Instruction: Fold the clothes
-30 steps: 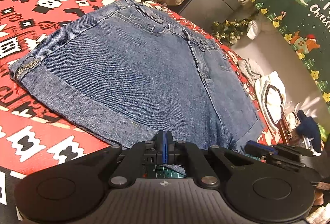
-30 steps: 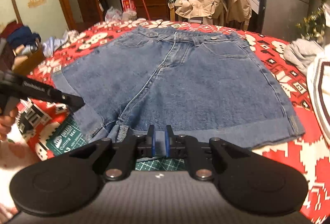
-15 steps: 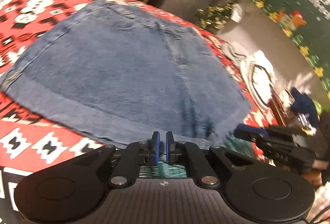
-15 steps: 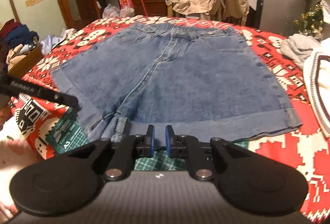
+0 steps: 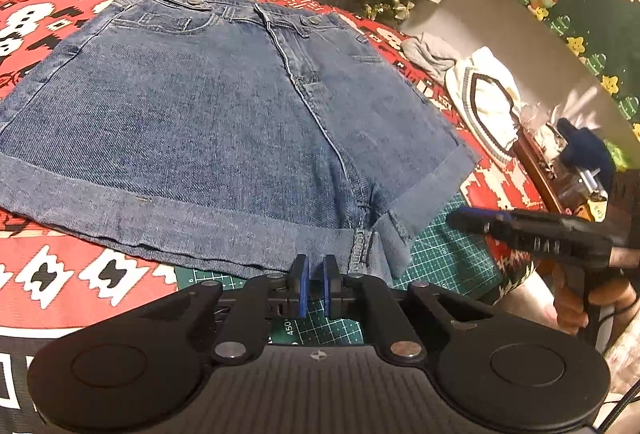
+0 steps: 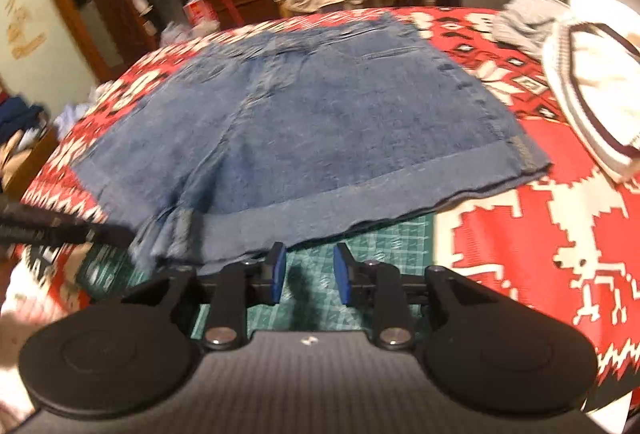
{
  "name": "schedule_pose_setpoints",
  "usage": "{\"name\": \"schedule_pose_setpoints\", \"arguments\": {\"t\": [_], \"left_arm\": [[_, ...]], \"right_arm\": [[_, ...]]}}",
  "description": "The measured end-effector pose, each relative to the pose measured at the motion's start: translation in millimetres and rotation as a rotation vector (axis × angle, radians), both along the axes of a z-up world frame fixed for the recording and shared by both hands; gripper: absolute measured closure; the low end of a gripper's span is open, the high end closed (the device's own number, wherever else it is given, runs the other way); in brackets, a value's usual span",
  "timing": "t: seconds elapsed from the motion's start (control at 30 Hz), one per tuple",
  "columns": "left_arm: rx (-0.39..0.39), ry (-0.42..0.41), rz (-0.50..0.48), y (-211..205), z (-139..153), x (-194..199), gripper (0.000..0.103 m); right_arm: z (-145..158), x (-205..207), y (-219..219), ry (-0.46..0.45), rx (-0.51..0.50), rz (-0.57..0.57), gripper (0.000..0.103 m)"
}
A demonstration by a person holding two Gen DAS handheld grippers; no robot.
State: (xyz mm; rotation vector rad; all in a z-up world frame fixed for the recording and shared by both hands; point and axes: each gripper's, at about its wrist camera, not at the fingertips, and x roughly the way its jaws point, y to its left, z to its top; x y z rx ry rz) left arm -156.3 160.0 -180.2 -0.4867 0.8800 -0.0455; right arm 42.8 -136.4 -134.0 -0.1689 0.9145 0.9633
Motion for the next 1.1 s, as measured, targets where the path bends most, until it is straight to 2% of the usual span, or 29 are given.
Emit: {"name": "schedule_pose_setpoints", "arguments": {"t": [0.17, 0.33, 0.47, 0.57, 0.73, 0.8, 0.9, 1.03, 1.1], "left_arm": [[0.015, -0.018, 0.000, -2.2, 3.6, -2.0, 0.098], [0.069, -0.068, -0.022, -12.2, 16.5, -0.3, 0.098], [0.150, -0.133, -0.124, -34.9, 36.9, 14.9, 0.098], [0.215, -0.138, -0.241, -64.4, 42.2, 41.2, 0.098], [0.373, -0.124, -0.423, -120.3, 24.8, 79.7, 0.085], [0.449, -0.115, -0.447, -133.6, 16.7, 87.2, 0.071], [0.529, -0.105, -0.471, -146.3, 6.2, 93.5, 0.068], [0.624, -0.126, -0.513, -154.4, 2.3, 90.4, 0.071], [0.646, -0.126, -0.514, -155.4, 2.1, 90.3, 0.083]], "right_arm": [[-5.2, 23.5, -14.2, 0.096, 0.065, -0.131, 0.075], [-10.4, 41.9, -36.6, 0.167, 0.125, -0.240, 0.078], [-14.0, 50.6, -48.5, 0.214, 0.158, -0.283, 0.079], [-13.1, 51.8, -51.3, 0.208, 0.161, -0.295, 0.079], [-8.5, 43.9, -52.8, 0.185, 0.176, -0.281, 0.079], [-7.5, 39.7, -55.8, 0.171, 0.173, -0.271, 0.079], [-5.3, 34.8, -60.1, 0.154, 0.181, -0.260, 0.078], [-4.3, 31.8, -65.0, 0.143, 0.192, -0.258, 0.078], [-6.1, 32.9, -65.9, 0.154, 0.200, -0.255, 0.078]]}}
